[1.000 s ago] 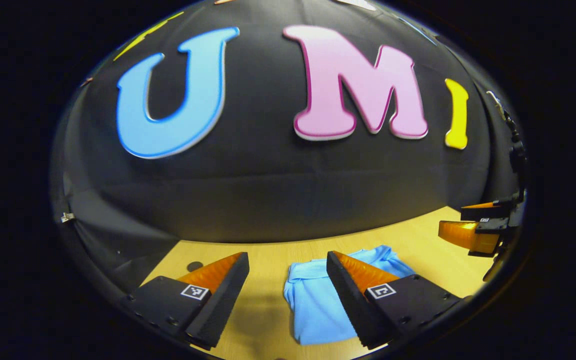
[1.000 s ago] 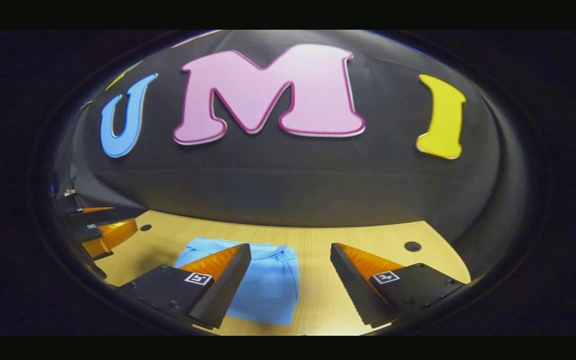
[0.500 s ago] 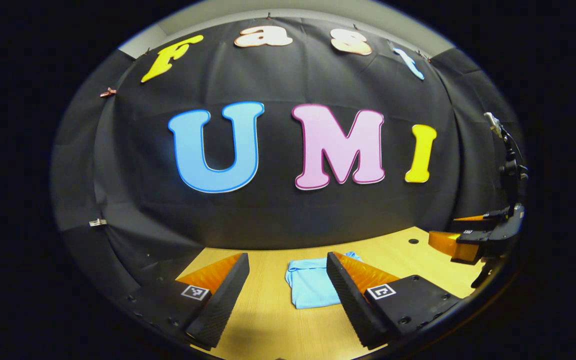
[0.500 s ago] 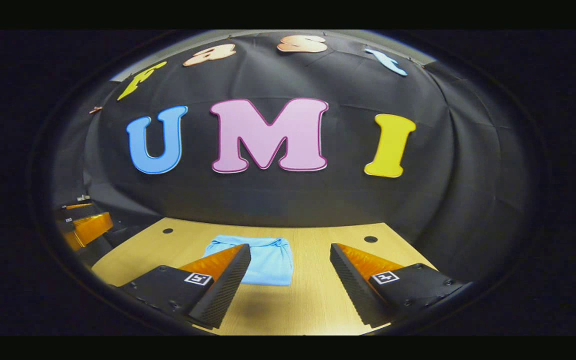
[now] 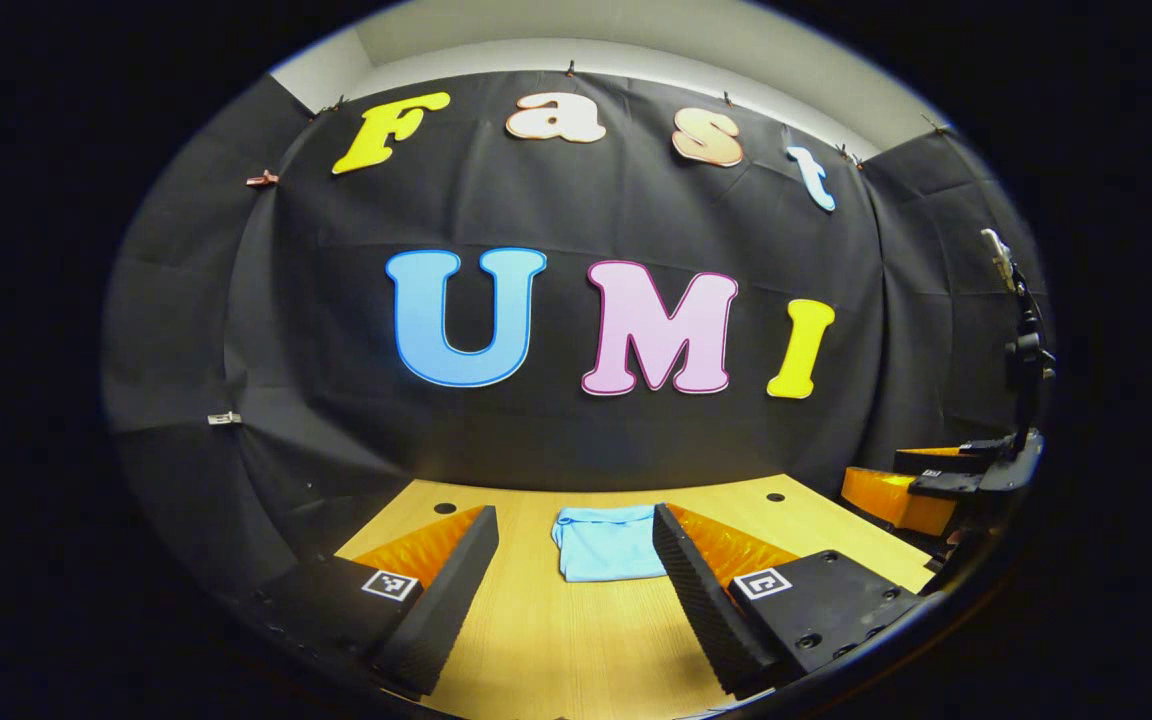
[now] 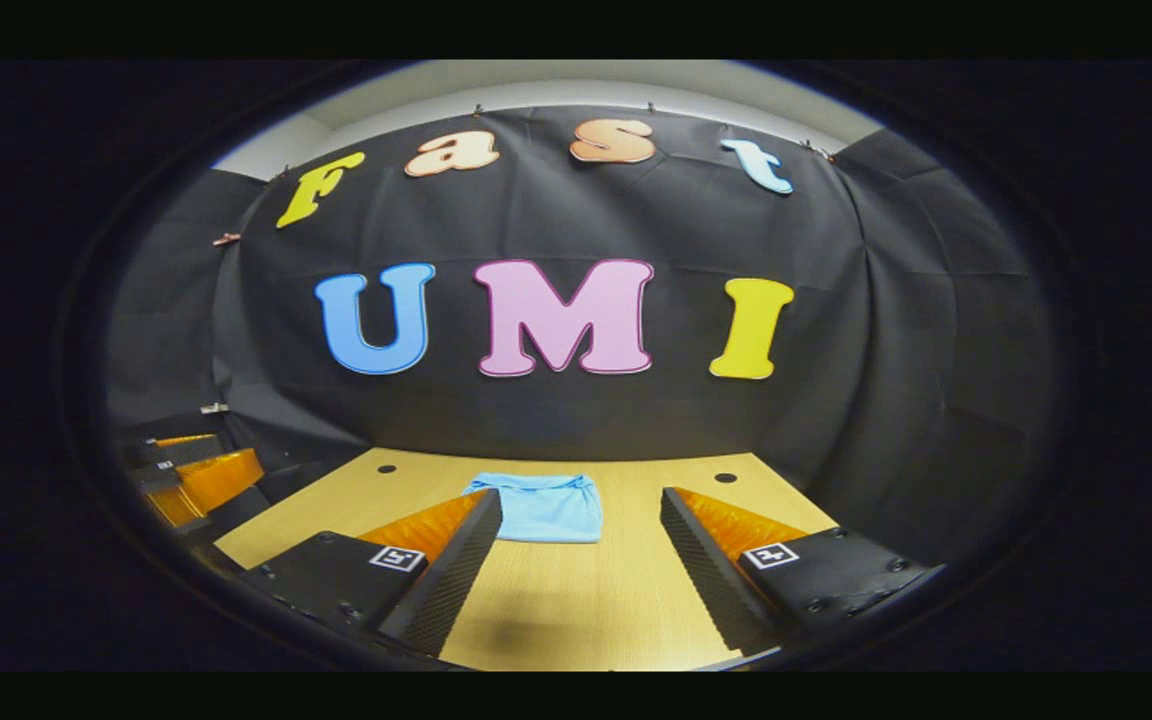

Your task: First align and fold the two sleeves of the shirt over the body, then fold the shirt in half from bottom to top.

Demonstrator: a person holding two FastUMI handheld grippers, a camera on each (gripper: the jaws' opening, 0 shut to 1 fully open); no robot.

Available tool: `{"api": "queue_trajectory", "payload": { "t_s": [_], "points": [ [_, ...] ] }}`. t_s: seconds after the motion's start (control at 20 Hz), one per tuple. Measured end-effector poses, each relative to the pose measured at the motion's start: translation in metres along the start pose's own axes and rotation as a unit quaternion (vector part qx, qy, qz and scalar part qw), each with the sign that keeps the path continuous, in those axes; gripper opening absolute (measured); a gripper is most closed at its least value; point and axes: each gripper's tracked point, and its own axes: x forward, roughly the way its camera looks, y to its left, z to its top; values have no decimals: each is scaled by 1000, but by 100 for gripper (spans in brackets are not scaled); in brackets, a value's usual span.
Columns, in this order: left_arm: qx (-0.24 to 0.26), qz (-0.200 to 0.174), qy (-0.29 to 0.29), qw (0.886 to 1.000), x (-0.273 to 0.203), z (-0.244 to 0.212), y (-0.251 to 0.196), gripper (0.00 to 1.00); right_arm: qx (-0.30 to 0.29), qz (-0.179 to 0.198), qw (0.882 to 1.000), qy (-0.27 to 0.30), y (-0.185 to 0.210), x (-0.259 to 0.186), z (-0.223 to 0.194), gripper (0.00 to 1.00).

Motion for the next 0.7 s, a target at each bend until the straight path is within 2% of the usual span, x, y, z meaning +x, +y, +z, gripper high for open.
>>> {"api": "queue_trajectory", "payload": {
  "t_s": [0.15,0.35,0.7],
  "points": [
    [10,11,-17,1000,-23,1,3,99,10,13,1000,5,11,-26,-3,99],
    [9,-4,-24,1000,-44,-5,-3,99,7,8,1000,4,14,-46,-10,99],
    [14,-18,-21,1000,-40,-8,-5,99,15,10,1000,20,28,-44,-22,99]
  ]
}}
